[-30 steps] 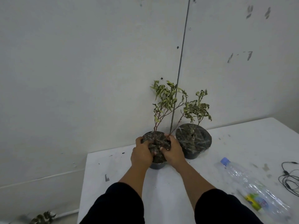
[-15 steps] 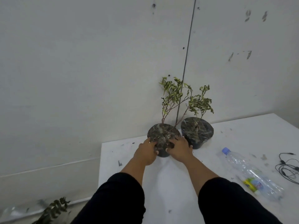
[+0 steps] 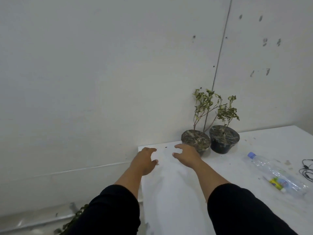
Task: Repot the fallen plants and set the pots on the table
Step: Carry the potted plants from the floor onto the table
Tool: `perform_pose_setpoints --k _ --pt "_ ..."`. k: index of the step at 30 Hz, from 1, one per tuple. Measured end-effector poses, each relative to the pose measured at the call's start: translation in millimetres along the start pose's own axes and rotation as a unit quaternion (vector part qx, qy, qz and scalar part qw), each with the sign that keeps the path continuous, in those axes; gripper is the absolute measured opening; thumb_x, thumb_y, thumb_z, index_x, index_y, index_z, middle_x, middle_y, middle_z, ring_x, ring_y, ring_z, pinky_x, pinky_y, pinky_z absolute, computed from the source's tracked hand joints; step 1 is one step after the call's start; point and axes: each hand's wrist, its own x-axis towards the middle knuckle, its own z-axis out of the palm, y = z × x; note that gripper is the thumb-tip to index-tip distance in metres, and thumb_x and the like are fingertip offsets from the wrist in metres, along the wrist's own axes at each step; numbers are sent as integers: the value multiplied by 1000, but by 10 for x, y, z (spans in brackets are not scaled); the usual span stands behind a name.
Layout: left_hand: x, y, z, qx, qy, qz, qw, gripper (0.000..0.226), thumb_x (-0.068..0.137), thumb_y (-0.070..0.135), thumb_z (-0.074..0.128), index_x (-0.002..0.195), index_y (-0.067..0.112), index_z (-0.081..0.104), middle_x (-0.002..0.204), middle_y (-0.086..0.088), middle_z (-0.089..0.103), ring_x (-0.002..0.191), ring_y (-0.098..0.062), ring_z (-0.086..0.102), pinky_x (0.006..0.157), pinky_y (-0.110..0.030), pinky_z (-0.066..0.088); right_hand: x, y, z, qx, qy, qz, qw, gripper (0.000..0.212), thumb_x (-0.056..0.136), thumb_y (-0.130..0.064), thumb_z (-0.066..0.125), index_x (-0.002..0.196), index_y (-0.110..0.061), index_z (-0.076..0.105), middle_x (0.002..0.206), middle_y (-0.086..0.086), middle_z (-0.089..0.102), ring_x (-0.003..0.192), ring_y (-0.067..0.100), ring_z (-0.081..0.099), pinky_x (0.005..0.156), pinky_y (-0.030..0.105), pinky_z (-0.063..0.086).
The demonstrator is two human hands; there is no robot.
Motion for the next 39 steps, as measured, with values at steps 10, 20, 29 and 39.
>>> perform_pose_setpoints --k 10,20,29,39 --pt "-1521 -1521 -1014 -1 73 -72 995 51 93 33 55 140 24 41 147 -5 39 133 -23 40 110 -35 33 -943 -1351 1191 50 -19 -95 994 50 84 -37 61 133 -29 51 140 -1 50 131 23 43 107 39 38" --pt "-2258 -2547 -1391 -7 114 -139 984 49 92 34 55 139 23 43 147 -3 40 133 -22 40 110 -37 35 -1245 -2350 2108 30 -69 -197 977 51 87 -34 61 135 -33 47 145 0 41 134 25 36 111 41 33" --pt "-2299 -3291 -1119 -8 102 -211 972 49 92 34 55 138 23 44 146 -3 41 134 -24 38 109 -39 37 -830 -2670 2813 9 -100 -237 966 53 88 -34 60 138 -32 44 146 1 40 133 24 35 109 40 31" --pt "-1999 -4712 32 51 70 -246 965 49 91 34 55 138 26 44 150 -2 34 135 -24 35 109 -39 38 -342 -2025 4605 -49 -134 -220 965 60 88 -37 58 143 -35 36 150 0 33 135 24 32 107 37 32"
